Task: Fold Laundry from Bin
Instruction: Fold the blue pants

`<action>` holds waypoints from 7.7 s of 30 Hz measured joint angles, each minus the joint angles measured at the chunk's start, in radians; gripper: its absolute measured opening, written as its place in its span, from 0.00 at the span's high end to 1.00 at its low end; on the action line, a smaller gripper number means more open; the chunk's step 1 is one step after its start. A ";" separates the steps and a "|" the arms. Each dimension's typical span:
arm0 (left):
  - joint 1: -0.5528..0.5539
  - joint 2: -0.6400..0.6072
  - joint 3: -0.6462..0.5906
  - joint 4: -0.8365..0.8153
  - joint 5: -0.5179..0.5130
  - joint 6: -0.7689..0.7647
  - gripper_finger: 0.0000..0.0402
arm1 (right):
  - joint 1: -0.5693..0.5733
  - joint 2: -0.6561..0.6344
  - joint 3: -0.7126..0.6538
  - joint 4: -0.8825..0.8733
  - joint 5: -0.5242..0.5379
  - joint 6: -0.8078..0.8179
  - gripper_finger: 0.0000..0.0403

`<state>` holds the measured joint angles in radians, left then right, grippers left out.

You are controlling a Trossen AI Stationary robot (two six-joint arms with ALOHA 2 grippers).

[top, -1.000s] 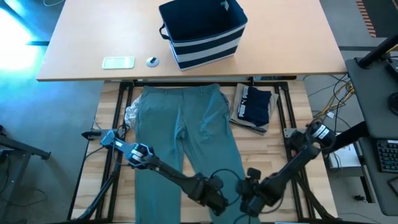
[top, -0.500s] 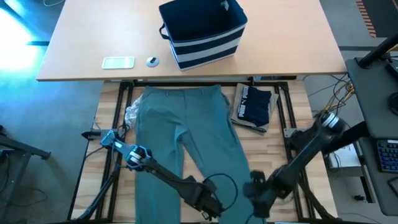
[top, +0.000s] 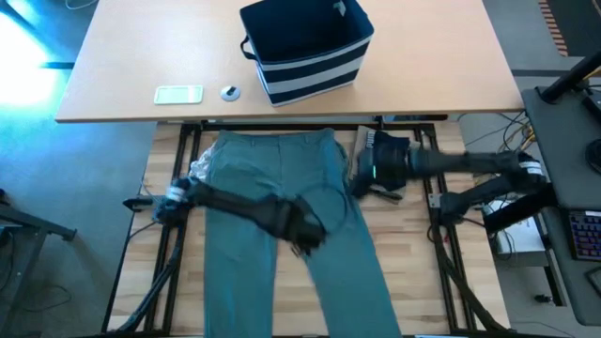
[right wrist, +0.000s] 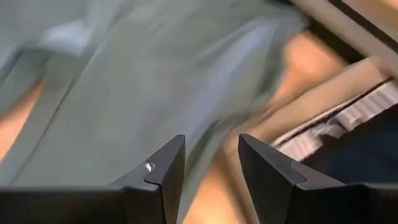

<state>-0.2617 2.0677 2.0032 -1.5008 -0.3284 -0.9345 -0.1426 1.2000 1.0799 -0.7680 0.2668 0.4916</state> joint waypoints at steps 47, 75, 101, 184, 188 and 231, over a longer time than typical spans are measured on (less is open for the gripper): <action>1.283 -0.643 -1.081 0.803 0.375 0.402 0.47 | -0.716 0.822 0.501 0.232 -0.465 -0.026 0.35; 1.341 -0.629 -1.082 0.863 0.381 0.457 0.48 | -0.647 0.670 0.324 0.325 -0.350 0.096 0.43; 1.346 -0.633 -1.031 0.840 0.466 0.548 0.48 | -0.572 0.588 0.311 0.607 -0.436 -0.246 0.96; 1.103 -0.549 -0.926 1.426 0.782 0.276 0.98 | -0.454 0.584 0.349 0.758 -0.398 0.188 0.97; 1.087 -0.510 -0.933 1.464 0.773 0.242 0.98 | -0.450 0.661 0.414 0.759 -0.408 0.207 0.97; 1.056 -0.383 -0.882 1.581 0.742 -0.046 0.96 | -0.426 0.807 0.550 0.777 -0.555 0.215 0.38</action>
<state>0.7940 1.6845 1.1210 0.0799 0.4140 -0.9806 -0.5684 2.0072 1.6303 0.0090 -0.2884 0.7066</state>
